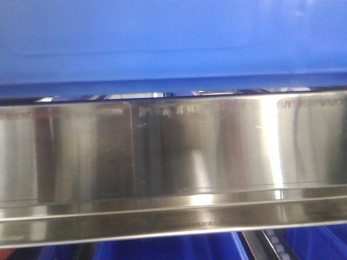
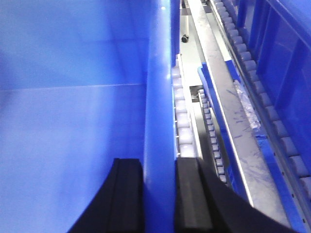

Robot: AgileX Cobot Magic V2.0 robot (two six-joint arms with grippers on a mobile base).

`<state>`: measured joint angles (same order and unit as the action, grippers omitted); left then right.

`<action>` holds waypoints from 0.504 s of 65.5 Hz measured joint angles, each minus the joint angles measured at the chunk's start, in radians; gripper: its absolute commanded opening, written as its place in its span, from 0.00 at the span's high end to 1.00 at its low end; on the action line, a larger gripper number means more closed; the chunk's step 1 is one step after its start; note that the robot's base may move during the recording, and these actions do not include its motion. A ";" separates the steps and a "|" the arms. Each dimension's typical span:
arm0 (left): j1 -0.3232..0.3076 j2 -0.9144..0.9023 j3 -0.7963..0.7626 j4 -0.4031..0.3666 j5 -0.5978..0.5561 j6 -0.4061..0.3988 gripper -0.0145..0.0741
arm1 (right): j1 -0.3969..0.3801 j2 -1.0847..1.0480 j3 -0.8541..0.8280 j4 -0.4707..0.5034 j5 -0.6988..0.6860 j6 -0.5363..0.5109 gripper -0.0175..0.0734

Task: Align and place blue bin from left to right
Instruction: 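Push the blue bin with both grippers onto the shelf above the rail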

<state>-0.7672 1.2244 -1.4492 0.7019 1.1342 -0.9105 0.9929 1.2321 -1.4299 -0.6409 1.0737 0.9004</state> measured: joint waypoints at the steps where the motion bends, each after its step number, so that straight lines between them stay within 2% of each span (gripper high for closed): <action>1: 0.005 0.003 -0.004 -0.010 0.000 0.000 0.96 | -0.007 0.000 0.000 0.004 -0.004 -0.002 0.89; 12: 0.063 0.065 -0.054 -0.067 -0.044 0.038 0.96 | -0.113 0.017 0.000 0.065 -0.096 -0.041 0.89; 18: 0.098 0.112 -0.084 -0.083 -0.080 0.070 0.96 | -0.161 0.045 0.000 0.073 -0.146 -0.065 0.89; 33: 0.174 0.214 -0.104 -0.154 -0.155 0.090 0.96 | -0.259 0.133 0.000 0.102 -0.241 -0.086 0.89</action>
<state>-0.5929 1.4383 -1.5537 0.5474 0.9796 -0.8206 0.7339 1.3647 -1.4299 -0.5388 0.8330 0.8141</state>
